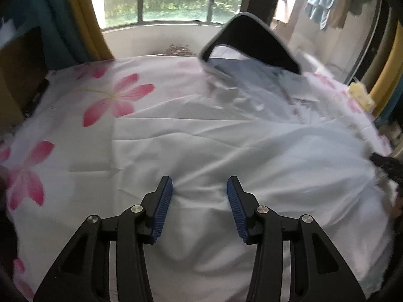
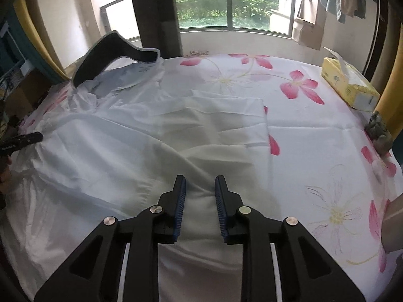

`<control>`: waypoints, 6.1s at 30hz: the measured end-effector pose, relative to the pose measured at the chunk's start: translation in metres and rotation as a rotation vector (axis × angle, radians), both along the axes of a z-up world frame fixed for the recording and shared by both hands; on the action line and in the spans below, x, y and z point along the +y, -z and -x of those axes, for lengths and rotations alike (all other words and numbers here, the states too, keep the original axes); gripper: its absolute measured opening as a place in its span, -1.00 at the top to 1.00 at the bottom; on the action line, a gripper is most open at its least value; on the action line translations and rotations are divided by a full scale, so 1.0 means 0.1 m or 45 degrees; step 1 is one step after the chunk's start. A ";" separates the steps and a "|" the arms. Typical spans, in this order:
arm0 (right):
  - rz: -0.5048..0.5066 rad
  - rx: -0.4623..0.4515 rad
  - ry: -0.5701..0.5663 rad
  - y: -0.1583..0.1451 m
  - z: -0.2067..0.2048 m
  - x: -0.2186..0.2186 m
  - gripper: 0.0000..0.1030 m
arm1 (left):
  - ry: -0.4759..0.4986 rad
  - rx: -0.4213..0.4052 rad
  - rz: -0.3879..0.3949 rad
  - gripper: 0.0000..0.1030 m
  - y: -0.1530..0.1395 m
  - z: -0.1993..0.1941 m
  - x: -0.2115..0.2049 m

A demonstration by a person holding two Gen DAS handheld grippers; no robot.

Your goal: Fold large clothes

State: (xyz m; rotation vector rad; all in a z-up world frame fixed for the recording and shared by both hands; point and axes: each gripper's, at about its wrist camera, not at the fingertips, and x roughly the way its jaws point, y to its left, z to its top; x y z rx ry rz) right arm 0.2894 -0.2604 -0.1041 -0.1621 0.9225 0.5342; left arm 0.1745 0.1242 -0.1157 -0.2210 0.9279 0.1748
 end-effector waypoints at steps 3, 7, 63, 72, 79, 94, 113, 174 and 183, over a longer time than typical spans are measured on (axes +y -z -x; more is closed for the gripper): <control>0.025 -0.022 -0.013 0.01 0.03 -0.02 0.54 | -0.014 -0.001 -0.008 0.07 0.00 0.05 0.03; 0.087 -0.012 -0.010 -0.03 0.02 -0.02 0.44 | -0.031 0.029 0.003 0.07 -0.04 0.09 0.10; 0.113 -0.048 -0.431 0.02 -1.39 2.35 0.28 | -0.042 -0.079 0.057 0.07 -0.06 -1.05 0.77; 0.234 -0.235 -0.472 -0.09 -1.20 2.16 0.79 | 0.030 -0.156 -0.028 0.07 -0.43 -0.89 0.60; 0.212 -0.266 -0.412 -0.23 -1.23 1.85 0.80 | 0.101 -0.239 0.026 0.07 -0.64 -1.14 0.51; 0.073 -0.055 -0.383 -0.11 -1.48 1.63 0.37 | 0.236 -0.015 0.123 -0.14 0.08 -1.62 0.47; 0.280 -0.578 -0.561 -0.28 -0.79 1.71 0.76 | 0.351 -0.203 -0.150 0.66 -0.19 -1.31 0.10; -0.124 -0.527 -0.565 -0.86 0.10 1.38 -0.34 | 0.336 -0.502 -0.136 0.46 -0.65 0.17 -0.17; -0.197 -0.324 -0.524 -0.81 -0.63 2.01 -0.43 | 0.297 -0.504 -0.128 0.24 -0.80 -0.27 -0.04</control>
